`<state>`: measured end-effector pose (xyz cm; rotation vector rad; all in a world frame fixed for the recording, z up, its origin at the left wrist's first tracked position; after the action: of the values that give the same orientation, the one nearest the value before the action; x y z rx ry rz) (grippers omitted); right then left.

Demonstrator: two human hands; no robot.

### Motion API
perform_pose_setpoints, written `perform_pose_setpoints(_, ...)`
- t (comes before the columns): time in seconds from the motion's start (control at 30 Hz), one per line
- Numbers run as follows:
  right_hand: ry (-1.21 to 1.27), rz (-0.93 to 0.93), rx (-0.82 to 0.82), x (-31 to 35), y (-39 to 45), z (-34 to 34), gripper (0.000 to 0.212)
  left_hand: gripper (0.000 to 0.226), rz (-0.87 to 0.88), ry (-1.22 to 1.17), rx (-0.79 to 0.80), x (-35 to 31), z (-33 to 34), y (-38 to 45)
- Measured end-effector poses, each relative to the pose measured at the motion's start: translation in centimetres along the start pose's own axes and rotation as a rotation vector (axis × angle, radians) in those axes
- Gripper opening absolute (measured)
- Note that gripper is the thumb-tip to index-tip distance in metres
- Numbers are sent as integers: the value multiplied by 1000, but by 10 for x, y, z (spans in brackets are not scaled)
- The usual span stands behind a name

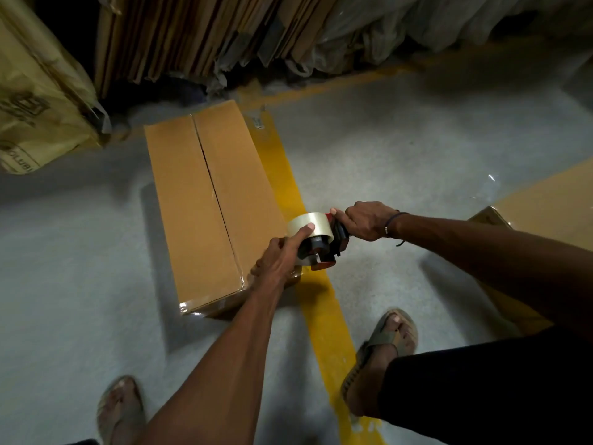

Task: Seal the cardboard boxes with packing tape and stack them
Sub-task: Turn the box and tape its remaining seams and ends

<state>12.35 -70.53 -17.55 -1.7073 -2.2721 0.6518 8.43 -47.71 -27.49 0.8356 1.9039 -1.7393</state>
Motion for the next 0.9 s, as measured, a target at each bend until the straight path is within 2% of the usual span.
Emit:
perform_pose_setpoints(0.1,1,33,-48,-7,2,-7,73,111,7,5,5,-2,-6,12)
perform_pose_setpoints(0.27,-102,202,-248,-37,3,-46,69,156,-62,44,81,-38,-8,-43)
perform_pose_setpoints(0.3,-115,232,-270,-37,6,-52,70,157,-86,60,110,-40,-9,-46)
perform_pose_setpoints(0.37,-143,261,-232,-30,16,-51,68,133,-114,144,158,-41,-7,-43)
perform_pose_setpoints(0.47,-52,326,-95,-13,31,-16,51,70,-125,295,152,-46,-11,-39)
perform_pose_setpoints(0.53,80,399,-61,0,32,20,43,48,-127,363,154,-47,-13,-36)
perform_pose_setpoints(0.7,385,552,-51,33,19,105,40,31,-71,366,184,-43,-18,-33)
perform_pose_setpoints(0.9,451,545,0,39,13,155,32,26,15,346,145,-38,-20,-27)
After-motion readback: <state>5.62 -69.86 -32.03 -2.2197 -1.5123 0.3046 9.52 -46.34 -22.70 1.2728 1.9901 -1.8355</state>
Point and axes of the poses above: each hand's wrist, its own y-axis towards the middle knuckle, its own z-axis out of the palm, x = y × z, the point moved 9 cm from there along y, towards the middle knuckle, and after that the axes turned 15 degrees about -y, right-handed, at the moved point
